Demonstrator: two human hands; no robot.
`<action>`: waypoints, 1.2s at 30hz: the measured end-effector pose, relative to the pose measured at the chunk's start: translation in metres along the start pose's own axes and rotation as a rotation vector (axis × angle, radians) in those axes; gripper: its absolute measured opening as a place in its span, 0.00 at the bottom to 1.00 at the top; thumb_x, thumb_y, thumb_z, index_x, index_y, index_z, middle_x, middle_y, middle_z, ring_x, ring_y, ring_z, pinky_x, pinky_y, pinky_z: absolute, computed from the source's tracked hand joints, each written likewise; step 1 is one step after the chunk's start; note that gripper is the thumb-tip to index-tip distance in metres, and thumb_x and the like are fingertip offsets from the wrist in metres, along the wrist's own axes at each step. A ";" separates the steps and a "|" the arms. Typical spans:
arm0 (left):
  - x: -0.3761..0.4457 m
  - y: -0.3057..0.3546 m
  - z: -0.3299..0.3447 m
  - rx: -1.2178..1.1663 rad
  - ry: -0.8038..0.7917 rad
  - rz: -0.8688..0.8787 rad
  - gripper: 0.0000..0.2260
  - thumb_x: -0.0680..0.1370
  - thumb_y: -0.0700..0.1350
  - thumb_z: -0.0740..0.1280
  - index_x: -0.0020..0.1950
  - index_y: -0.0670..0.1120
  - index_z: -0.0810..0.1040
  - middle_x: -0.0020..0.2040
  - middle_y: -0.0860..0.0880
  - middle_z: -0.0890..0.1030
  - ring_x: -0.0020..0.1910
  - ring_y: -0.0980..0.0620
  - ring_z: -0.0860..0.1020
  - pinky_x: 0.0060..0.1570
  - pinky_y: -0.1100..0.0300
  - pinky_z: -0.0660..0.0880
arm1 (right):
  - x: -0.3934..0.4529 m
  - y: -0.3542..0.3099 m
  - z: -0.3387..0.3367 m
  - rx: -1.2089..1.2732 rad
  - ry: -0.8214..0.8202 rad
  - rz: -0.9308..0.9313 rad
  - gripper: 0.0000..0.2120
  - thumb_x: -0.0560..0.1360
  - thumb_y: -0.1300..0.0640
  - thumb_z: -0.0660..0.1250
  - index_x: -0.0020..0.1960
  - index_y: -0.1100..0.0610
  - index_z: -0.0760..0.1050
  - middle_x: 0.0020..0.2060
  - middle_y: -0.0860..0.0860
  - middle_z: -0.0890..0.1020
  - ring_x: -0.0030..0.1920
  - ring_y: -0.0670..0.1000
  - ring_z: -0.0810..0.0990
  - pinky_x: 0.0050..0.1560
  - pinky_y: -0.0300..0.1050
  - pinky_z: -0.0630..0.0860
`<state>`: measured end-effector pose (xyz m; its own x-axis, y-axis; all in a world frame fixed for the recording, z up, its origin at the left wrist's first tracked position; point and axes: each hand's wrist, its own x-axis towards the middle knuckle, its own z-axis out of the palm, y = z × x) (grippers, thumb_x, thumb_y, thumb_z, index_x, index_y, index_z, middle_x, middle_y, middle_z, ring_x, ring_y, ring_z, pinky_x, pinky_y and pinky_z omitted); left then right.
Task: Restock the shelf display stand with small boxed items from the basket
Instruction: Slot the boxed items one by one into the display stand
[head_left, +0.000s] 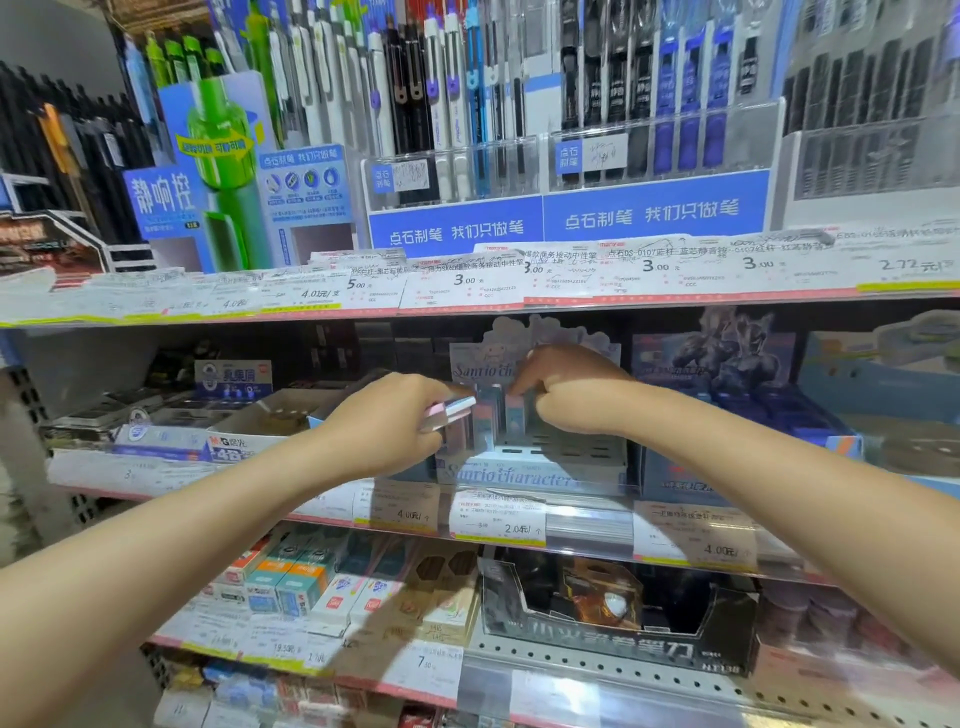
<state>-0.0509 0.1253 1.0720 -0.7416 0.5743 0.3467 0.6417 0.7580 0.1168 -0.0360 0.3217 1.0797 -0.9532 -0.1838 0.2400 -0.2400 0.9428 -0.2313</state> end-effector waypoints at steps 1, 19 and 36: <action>0.001 0.000 0.001 -0.028 0.088 -0.012 0.04 0.71 0.38 0.64 0.44 0.43 0.77 0.34 0.47 0.77 0.31 0.48 0.73 0.30 0.56 0.66 | -0.001 0.000 -0.002 0.017 0.011 0.000 0.20 0.70 0.68 0.57 0.59 0.59 0.77 0.61 0.58 0.78 0.61 0.59 0.75 0.62 0.52 0.73; -0.008 0.035 -0.009 -1.265 -0.280 -0.210 0.21 0.73 0.62 0.57 0.39 0.46 0.78 0.26 0.50 0.67 0.17 0.58 0.61 0.21 0.64 0.50 | -0.028 -0.025 -0.013 0.976 0.104 -0.083 0.08 0.72 0.61 0.70 0.49 0.62 0.79 0.33 0.51 0.81 0.29 0.40 0.78 0.34 0.31 0.75; -0.011 0.038 0.005 -1.147 -0.032 -0.269 0.08 0.78 0.46 0.64 0.41 0.43 0.73 0.26 0.48 0.76 0.20 0.55 0.70 0.19 0.68 0.57 | -0.025 -0.018 -0.003 1.294 0.036 0.107 0.09 0.70 0.71 0.66 0.50 0.64 0.77 0.42 0.57 0.81 0.41 0.48 0.81 0.46 0.33 0.80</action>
<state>-0.0196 0.1497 1.0677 -0.8739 0.4583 0.1622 0.2529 0.1436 0.9568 -0.0077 0.3106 1.0810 -0.9781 -0.0983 0.1837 -0.1843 -0.0030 -0.9829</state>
